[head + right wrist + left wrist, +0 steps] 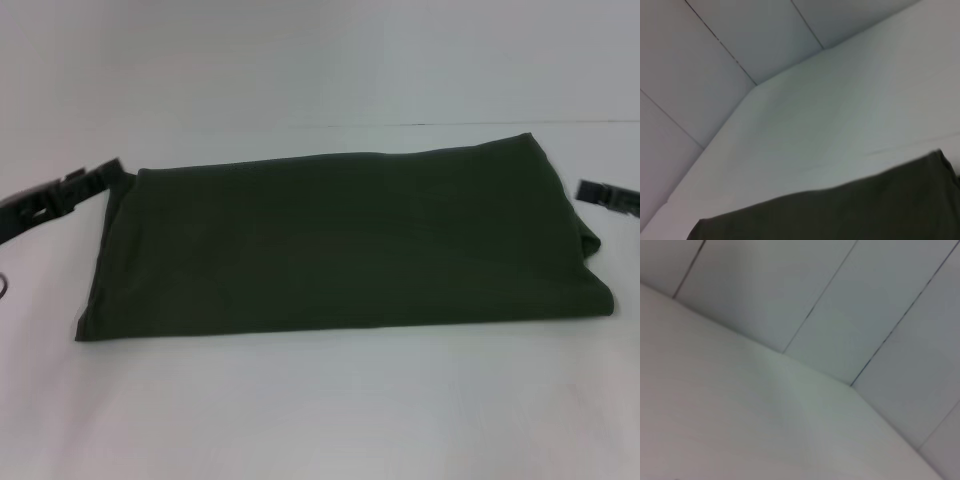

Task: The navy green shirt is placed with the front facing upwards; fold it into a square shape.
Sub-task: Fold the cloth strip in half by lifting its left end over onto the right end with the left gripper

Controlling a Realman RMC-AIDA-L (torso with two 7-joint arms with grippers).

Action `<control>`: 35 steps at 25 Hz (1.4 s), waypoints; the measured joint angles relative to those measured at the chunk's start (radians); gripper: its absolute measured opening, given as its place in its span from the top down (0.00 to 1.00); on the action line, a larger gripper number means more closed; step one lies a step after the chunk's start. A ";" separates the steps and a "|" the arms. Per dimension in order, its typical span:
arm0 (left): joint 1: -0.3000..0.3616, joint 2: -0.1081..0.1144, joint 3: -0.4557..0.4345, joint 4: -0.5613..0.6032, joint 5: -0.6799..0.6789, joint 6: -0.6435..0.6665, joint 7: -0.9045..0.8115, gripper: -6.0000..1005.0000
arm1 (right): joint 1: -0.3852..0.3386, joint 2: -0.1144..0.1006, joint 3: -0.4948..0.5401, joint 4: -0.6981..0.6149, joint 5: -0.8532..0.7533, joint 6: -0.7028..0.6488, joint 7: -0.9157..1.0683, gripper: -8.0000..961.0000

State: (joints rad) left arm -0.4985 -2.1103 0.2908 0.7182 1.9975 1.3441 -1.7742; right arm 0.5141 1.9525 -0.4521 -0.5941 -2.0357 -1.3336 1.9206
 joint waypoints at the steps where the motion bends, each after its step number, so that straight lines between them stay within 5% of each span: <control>1: 0.012 0.000 0.000 0.008 0.012 0.000 -0.002 0.27 | -0.012 -0.006 0.000 0.000 0.000 -0.015 0.015 0.04; 14: 0.080 -0.005 0.001 0.087 0.199 0.058 -0.052 0.27 | -0.051 -0.049 0.000 -0.001 -0.130 -0.073 0.168 0.04; 35: 0.095 -0.021 0.078 0.095 0.277 -0.014 -0.053 0.27 | -0.043 -0.038 0.003 0.010 -0.146 -0.035 0.172 0.05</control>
State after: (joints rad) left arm -0.4032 -2.1312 0.3691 0.8131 2.2742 1.3302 -1.8269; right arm 0.4711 1.9143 -0.4489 -0.5844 -2.1814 -1.3689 2.0929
